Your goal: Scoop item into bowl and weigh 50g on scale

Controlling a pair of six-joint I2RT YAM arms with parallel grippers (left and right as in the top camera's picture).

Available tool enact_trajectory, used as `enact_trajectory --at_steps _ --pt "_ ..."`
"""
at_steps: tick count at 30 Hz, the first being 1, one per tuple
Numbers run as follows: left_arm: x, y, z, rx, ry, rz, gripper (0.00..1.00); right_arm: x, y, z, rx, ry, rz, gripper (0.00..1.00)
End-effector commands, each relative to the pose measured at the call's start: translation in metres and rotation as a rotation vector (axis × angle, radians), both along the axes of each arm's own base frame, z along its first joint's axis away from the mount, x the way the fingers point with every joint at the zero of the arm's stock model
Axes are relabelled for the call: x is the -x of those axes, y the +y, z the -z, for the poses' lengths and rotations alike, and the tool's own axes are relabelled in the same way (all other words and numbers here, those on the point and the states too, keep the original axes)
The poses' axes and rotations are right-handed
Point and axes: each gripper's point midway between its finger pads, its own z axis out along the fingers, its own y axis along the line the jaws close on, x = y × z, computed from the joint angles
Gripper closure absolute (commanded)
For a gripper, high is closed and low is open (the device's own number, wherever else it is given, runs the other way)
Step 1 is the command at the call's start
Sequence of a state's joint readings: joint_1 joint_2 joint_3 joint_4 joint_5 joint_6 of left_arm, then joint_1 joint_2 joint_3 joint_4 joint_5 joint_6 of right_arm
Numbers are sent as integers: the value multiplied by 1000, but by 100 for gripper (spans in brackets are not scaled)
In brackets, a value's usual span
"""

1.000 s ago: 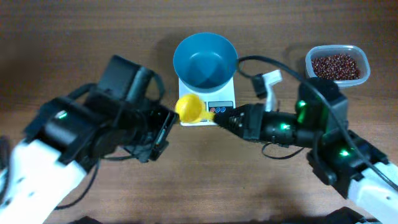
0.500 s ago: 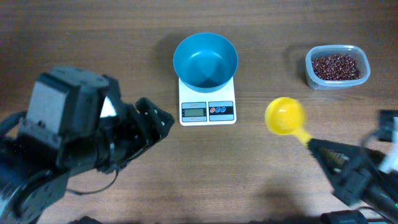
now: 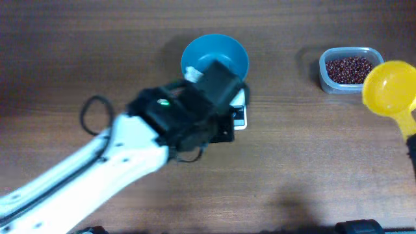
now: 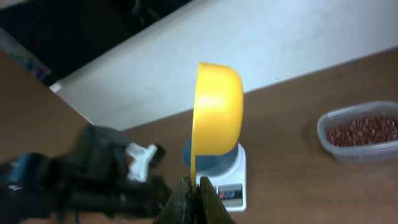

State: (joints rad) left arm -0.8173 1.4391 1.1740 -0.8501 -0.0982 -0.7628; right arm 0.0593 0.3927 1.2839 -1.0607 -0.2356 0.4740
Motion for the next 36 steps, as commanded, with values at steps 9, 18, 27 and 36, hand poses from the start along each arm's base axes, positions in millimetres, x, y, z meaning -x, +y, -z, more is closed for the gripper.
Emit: enact_trajectory --at_steps 9,18,27,36 --pt "-45 -14 111 -350 -102 -18 100 -13 -20 -18 1 -57 127 96" --pt "-73 -29 111 -284 -201 -68 100 -50 -18 -2 15 67 122 96" --pt "-81 -18 116 -260 -181 -167 100 -54 -18 0 17 82 122 96" --pt "-82 -24 126 -244 -169 -159 100 -54 -18 0 17 81 123 96"
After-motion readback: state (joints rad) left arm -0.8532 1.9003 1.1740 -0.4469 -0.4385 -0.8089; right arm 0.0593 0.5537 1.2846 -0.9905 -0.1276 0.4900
